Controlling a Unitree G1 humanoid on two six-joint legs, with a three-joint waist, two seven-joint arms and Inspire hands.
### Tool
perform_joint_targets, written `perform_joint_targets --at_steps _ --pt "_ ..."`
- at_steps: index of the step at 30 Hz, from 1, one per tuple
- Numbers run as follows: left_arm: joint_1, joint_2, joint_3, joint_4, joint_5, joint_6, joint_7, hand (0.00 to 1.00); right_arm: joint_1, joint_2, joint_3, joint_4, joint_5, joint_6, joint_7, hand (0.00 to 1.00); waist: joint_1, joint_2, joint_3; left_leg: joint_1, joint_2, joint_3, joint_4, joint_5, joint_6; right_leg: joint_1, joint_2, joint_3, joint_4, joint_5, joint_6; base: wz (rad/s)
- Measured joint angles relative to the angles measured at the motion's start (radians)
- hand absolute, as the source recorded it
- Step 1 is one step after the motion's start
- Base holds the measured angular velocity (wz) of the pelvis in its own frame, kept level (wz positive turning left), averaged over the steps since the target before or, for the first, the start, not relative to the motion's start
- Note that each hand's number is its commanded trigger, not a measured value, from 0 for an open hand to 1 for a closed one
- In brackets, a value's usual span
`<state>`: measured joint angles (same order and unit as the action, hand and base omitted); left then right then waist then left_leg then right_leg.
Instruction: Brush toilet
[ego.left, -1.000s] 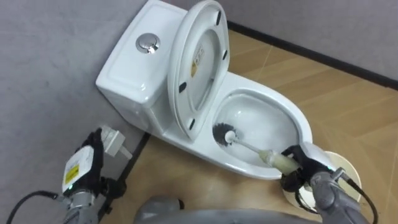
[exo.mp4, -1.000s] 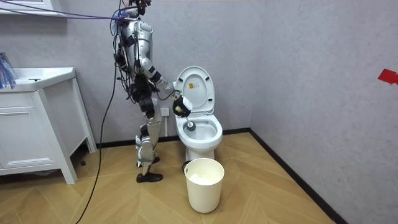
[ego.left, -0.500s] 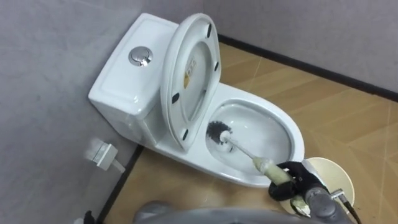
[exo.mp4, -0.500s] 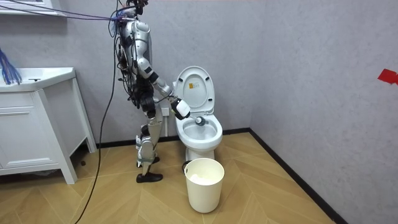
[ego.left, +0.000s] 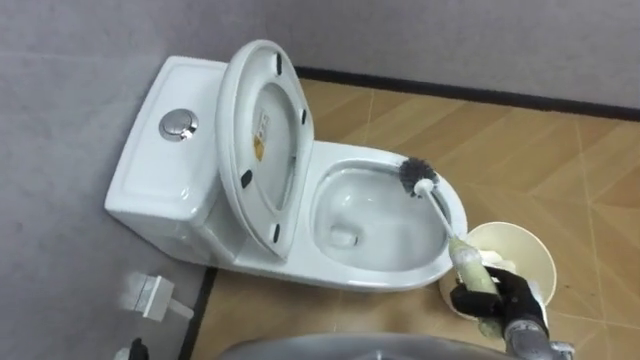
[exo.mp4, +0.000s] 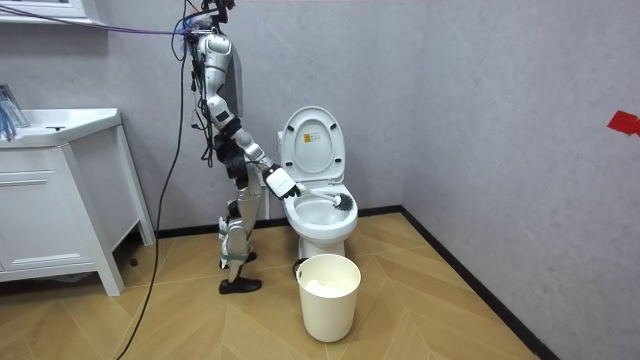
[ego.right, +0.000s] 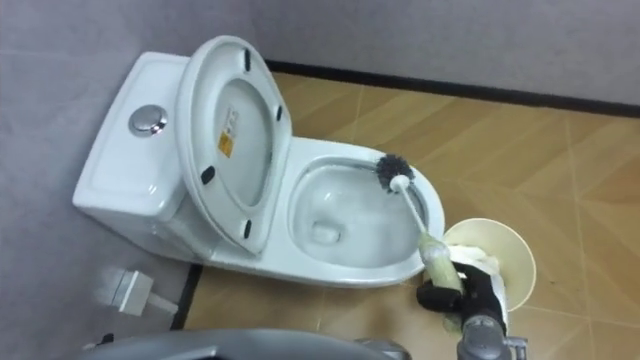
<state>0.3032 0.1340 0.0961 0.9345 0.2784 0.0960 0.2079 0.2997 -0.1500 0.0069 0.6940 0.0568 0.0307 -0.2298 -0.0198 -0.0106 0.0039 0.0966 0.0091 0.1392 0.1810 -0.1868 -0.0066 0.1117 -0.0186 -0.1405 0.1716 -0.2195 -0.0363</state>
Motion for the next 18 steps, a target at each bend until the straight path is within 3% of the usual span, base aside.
perform_joint_targets --at_steps 10,18 --pt "-0.001 -0.003 -0.002 0.007 -0.001 -0.014 0.006 0.0 -0.002 0.035 0.0 0.07 0.064 -0.03 -0.01 1.0 -0.015 0.0 -0.0055 0.038 0.003 0.05 -0.018 0.0 0.0 0.006 0.006 0.057 0.0 0.001 0.0 -0.15" --pt "-0.006 -0.009 -0.001 0.026 -0.002 -0.022 0.007 0.0 -0.007 0.037 0.0 0.128 0.164 -0.053 -0.01 1.0 -0.018 0.012 -0.006 0.051 0.008 0.051 -0.018 -0.011 0.002 0.012 0.012 0.068 0.003 0.004 0.002 -0.04"
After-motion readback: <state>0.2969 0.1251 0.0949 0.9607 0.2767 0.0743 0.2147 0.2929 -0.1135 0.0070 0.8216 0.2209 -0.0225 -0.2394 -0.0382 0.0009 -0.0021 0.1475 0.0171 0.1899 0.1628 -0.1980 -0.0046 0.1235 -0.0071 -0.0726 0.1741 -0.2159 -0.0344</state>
